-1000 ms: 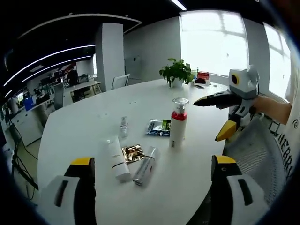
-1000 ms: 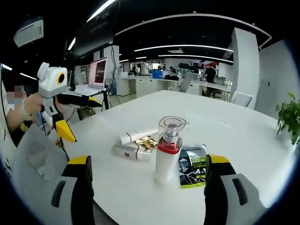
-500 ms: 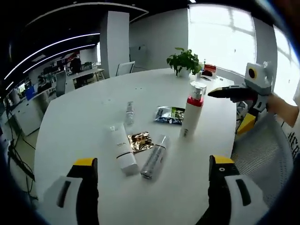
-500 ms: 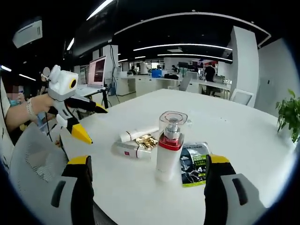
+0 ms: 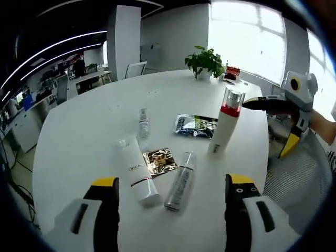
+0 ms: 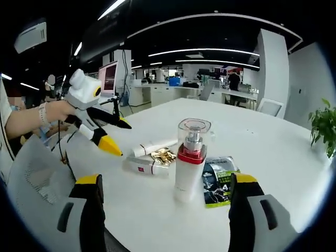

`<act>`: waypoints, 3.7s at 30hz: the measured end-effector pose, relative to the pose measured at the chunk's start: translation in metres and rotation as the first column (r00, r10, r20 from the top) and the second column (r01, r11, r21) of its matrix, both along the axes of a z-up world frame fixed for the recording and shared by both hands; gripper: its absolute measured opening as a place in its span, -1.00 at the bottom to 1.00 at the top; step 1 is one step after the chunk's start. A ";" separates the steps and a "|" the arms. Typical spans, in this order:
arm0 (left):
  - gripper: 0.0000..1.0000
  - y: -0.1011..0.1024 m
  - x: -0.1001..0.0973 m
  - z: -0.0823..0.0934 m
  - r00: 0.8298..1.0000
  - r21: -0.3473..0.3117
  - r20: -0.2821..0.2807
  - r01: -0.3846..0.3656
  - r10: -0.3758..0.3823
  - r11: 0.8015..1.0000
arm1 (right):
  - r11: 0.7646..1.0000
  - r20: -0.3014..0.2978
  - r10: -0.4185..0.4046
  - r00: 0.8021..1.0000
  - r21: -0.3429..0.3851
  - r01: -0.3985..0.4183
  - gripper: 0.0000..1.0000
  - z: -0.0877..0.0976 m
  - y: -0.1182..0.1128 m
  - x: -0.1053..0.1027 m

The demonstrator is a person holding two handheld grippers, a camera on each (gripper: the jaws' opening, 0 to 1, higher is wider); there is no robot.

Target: Arrange the skincare products in the storage area until every visible bottle or jar stands upright without overlapping.

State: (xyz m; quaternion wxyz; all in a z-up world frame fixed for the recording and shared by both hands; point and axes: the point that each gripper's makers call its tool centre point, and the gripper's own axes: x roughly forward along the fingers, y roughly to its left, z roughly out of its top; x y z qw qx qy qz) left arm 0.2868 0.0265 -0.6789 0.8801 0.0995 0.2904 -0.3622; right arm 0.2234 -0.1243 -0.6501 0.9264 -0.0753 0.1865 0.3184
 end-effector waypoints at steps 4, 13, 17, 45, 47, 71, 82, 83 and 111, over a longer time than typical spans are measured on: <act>0.55 -0.001 0.011 -0.006 1.000 0.008 -0.018 -0.008 0.008 1.000 | 1.000 -0.012 -0.001 1.000 -0.019 0.000 0.99 -0.005 -0.001 0.000; 0.51 -0.002 0.029 -0.023 0.997 0.032 -0.073 -0.035 0.038 0.999 | 1.000 -0.022 -0.006 1.000 -0.022 0.006 0.99 -0.009 -0.004 0.001; 0.44 -0.003 0.042 -0.030 0.995 0.043 -0.079 -0.057 0.061 0.997 | 1.000 -0.019 -0.007 1.000 -0.020 0.007 0.99 -0.009 -0.004 0.002; -0.10 0.010 0.069 -0.071 0.986 0.190 -0.095 -0.118 0.138 0.975 | 0.998 -0.071 0.004 0.998 0.057 0.000 0.99 -0.015 0.007 0.000; -0.13 0.014 0.069 -0.071 0.985 0.208 -0.098 -0.118 0.140 0.971 | 0.999 -0.075 0.005 0.997 0.050 -0.001 0.99 -0.017 0.007 0.000; -0.26 0.016 0.081 -0.079 0.992 0.307 -0.107 -0.032 0.068 0.951 | 0.999 -0.085 -0.002 0.996 0.042 0.005 0.99 -0.019 0.005 0.001; -0.26 0.006 0.081 -0.083 0.979 0.237 -0.170 -0.071 0.113 0.969 | 0.999 -0.086 -0.002 0.996 0.039 0.006 0.99 -0.020 0.005 0.001; -0.31 0.008 0.083 -0.083 0.977 0.235 -0.171 -0.087 0.129 0.968 | 0.999 -0.087 -0.002 0.996 0.040 0.005 0.99 -0.020 0.005 0.001; -0.48 0.031 0.068 -0.077 0.958 0.118 -0.188 -0.197 0.217 0.973 | 0.998 -0.148 0.048 0.988 0.051 -0.041 0.49 -0.023 0.016 -0.018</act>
